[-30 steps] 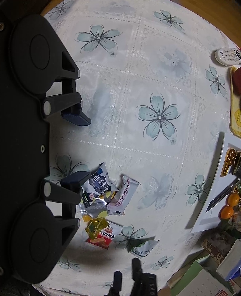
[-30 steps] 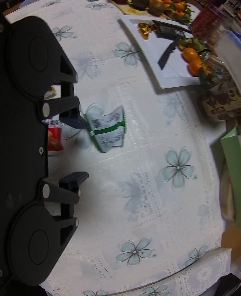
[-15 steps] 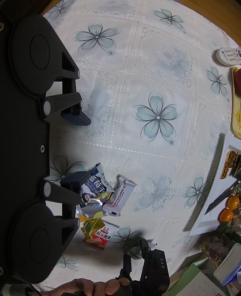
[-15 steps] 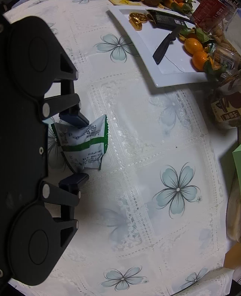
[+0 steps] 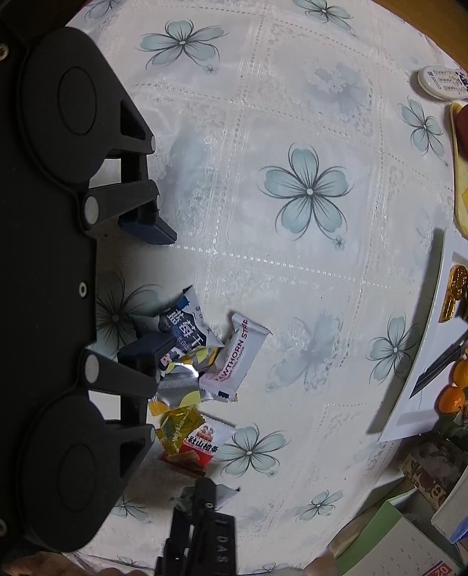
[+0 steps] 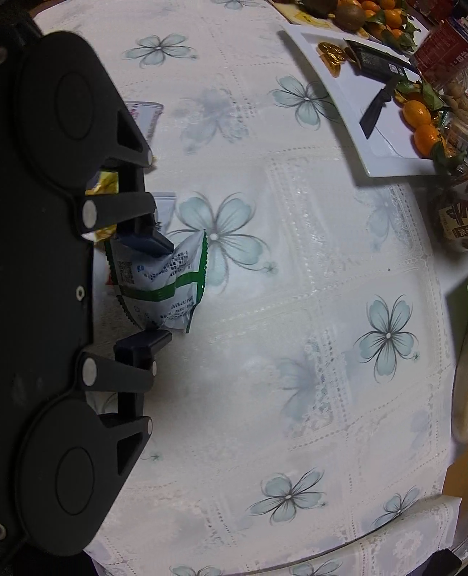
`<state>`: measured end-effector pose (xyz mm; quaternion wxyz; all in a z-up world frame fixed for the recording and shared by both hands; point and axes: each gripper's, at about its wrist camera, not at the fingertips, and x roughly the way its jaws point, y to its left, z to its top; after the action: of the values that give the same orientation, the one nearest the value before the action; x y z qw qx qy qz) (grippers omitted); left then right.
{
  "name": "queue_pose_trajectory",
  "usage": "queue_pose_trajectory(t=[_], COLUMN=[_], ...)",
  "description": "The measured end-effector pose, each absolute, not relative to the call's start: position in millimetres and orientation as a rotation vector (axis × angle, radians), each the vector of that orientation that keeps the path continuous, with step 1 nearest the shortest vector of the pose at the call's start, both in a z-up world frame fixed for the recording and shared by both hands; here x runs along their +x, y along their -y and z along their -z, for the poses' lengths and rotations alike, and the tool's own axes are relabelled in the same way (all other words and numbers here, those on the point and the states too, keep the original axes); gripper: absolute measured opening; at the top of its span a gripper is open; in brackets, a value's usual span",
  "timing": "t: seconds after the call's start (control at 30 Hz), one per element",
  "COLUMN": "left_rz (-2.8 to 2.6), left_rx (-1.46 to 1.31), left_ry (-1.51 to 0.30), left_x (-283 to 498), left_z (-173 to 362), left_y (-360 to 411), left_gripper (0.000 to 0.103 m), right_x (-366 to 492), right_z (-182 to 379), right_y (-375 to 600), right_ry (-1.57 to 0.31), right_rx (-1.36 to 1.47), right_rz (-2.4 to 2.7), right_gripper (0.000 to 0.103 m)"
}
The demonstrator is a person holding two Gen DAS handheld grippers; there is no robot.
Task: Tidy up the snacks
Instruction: 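Grasp blue-white blueberry candy with left tool while right tool holds green-striped bag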
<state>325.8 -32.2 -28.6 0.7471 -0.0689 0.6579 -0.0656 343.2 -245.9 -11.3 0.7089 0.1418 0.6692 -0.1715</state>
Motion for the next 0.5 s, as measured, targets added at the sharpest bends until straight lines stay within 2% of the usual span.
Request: queue_pose_trajectory(t=[0.23, 0.5], left_rz=[0.149, 0.088], left_rx=[-0.207, -0.177], left_ry=[-1.441, -1.486], left_x=[329, 329], left_z=[37, 55], left_y=[45, 50], left_gripper=[0.060, 0.060], right_x=[296, 285], right_z=[0, -6], right_y=[247, 238], right_ry=[-1.518, -1.475], right_rx=[0.447, 0.356], right_rz=[0.363, 0.386], right_gripper=[0.047, 0.047])
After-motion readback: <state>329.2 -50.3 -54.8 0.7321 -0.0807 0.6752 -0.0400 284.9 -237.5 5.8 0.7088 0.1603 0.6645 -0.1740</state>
